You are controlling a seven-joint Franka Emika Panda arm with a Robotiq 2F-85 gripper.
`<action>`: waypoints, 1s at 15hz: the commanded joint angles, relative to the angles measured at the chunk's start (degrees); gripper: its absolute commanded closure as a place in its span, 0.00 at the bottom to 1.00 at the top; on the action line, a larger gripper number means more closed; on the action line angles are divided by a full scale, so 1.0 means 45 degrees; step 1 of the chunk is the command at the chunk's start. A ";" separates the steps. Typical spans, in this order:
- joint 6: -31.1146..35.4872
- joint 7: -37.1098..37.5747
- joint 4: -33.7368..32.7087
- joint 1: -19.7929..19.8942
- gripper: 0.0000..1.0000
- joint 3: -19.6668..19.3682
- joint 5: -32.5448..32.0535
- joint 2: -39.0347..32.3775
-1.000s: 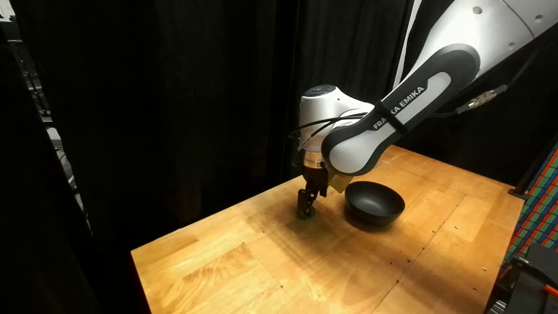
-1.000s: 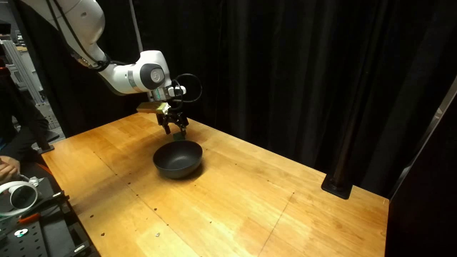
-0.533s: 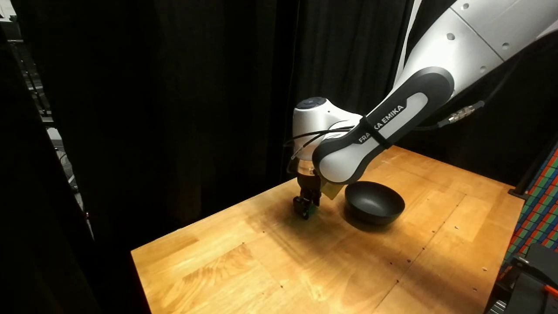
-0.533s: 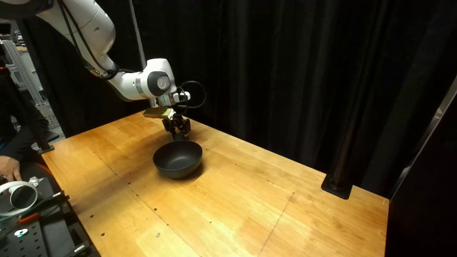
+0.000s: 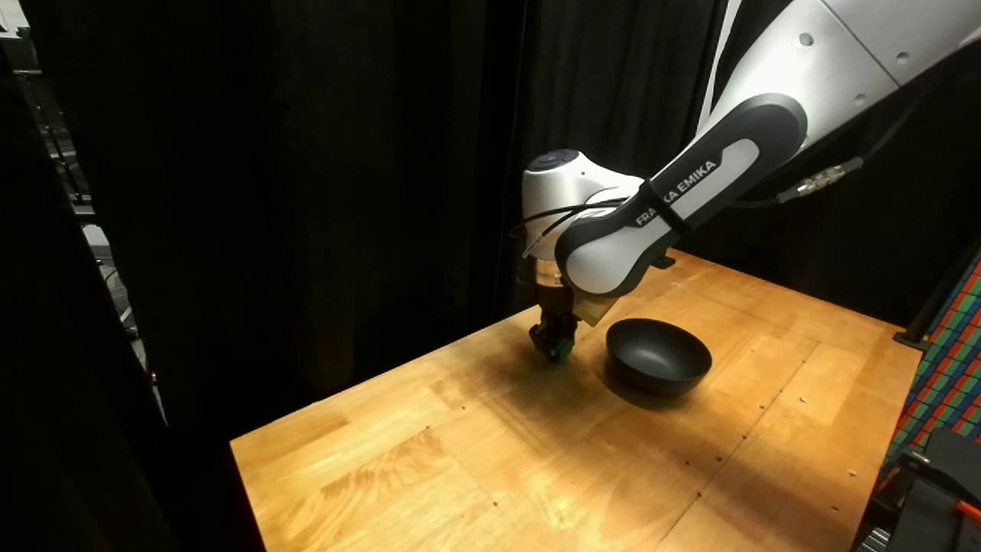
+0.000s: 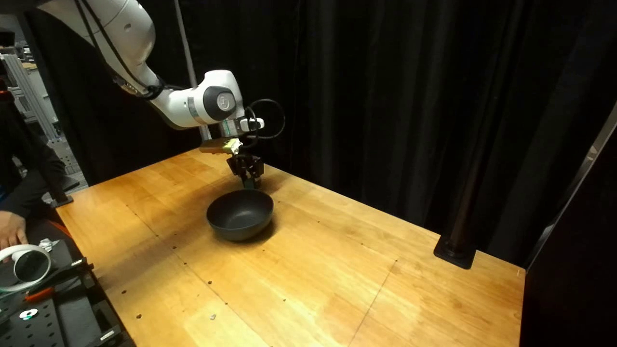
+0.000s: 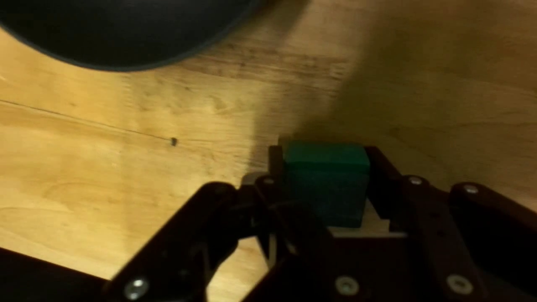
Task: Put the block in the bowl
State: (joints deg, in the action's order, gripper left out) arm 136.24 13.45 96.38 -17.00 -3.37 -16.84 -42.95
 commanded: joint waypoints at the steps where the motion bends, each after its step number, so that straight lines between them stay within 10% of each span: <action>1: -0.1720 0.0077 0.1240 0.0145 0.77 -0.0602 -0.0459 0.2052; 10: -0.3910 -0.0794 0.3003 0.2170 0.77 -0.0032 0.0703 0.4396; 11: -0.3960 -0.0991 0.3141 0.2403 0.27 0.0096 0.1078 0.4433; 15: -0.4067 -0.1430 0.3732 0.2951 0.05 0.0288 0.1913 0.4900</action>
State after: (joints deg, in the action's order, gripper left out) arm 118.79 9.23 110.12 -5.80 -3.33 -10.70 -24.90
